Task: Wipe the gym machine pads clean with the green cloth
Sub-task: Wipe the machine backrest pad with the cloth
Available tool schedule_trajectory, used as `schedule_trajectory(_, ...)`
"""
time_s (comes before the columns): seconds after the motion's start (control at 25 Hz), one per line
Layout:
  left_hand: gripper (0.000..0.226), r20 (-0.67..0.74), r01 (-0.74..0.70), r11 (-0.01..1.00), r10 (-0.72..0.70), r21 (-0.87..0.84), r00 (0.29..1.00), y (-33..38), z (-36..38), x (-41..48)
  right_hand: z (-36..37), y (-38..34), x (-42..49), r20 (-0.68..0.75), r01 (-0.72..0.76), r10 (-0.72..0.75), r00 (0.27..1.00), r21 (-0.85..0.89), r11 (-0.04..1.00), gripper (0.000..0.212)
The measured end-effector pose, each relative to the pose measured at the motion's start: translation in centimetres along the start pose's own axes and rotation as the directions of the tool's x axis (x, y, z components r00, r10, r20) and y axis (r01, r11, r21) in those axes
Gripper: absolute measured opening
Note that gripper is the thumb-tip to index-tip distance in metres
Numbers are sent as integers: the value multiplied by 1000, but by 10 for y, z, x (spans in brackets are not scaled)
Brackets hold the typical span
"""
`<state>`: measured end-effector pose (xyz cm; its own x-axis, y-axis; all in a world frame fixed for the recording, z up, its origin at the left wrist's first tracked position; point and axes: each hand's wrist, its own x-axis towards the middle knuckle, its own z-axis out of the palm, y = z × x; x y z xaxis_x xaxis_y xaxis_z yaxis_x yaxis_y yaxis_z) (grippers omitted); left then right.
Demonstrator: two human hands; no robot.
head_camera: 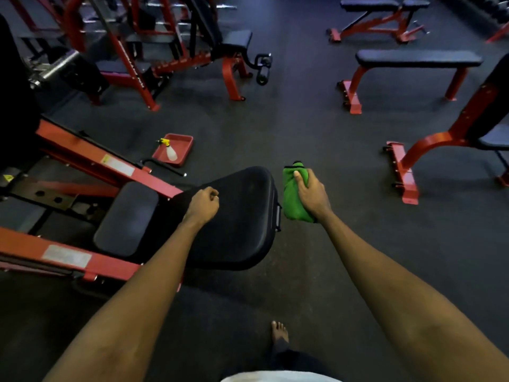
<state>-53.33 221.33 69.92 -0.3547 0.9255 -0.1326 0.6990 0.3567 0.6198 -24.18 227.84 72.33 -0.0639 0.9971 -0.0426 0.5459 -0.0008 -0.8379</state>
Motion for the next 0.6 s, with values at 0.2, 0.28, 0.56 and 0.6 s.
schedule_trajectory(0.2, 25, -30, 112, 994, -112, -11, 993, -10, 12, 63, 38, -10, 94, 142, 24, -19, 990, -34, 999, 37)
schedule_trajectory(0.28, 25, -27, 170, 985, -171, -39, 985, -25, 12, 87, 58, -14, 126, 192, 42, -30, 981, -59, 997, 39)
schedule_trajectory(0.56, 27, -77, 304, 948, -311, -91, 947, -58, -6, 189, 136, -56, 239, 346, 127, -85, 934, -100, 987, 39)
schedule_trajectory(0.6, 27, -88, 316, 943, -325, -102, 942, -60, -9, 198, 143, -61, 251, 355, 134, -92, 930, -97, 986, 38)
